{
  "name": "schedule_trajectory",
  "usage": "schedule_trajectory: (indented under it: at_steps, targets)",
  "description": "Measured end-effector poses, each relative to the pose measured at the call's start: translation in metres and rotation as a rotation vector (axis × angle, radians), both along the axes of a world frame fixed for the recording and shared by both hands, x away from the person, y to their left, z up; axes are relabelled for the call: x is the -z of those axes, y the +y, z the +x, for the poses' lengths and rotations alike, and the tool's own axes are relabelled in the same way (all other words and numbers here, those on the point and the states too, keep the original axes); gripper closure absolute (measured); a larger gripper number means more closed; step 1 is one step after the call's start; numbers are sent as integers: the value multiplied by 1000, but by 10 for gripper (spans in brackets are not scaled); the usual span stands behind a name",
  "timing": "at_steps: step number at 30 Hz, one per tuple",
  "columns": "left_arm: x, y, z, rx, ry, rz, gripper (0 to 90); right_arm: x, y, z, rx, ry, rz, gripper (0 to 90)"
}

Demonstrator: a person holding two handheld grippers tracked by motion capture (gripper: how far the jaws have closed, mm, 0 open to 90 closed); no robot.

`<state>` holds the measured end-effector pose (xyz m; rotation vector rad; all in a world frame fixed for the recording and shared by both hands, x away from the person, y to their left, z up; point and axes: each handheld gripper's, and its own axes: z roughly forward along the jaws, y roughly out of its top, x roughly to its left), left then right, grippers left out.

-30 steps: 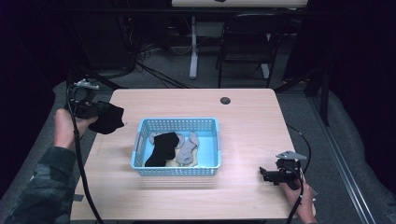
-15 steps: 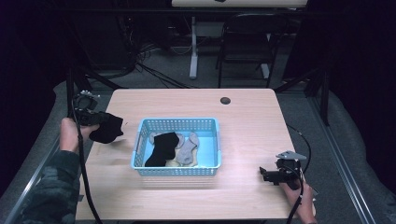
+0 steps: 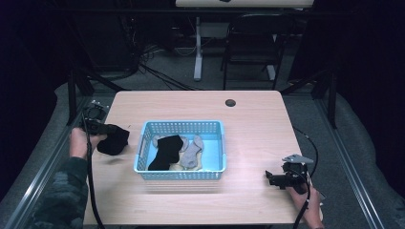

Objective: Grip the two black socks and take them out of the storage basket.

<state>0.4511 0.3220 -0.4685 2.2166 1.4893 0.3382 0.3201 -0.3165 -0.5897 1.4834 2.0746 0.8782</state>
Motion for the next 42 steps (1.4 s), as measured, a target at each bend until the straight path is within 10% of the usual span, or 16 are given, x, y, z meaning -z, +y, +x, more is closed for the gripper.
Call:
schedule_trajectory:
  at_steps: [11,16,22,35,42]
  targets:
    - [29,0,8,-27,75,-11,824,0,0,0,0,0,0,0]
    - [32,4,6,-65,67,-22,568,0,0,0,0,0,0,0]
    - [18,10,-3,-73,17,-40,257,0,0,0,0,-1,0,1]
    - [-38,-24,-25,60,-118,-35,121,0,0,0,0,0,1,0]
    - [-45,-53,-26,134,-136,-23,74,0,0,0,0,0,0,0]
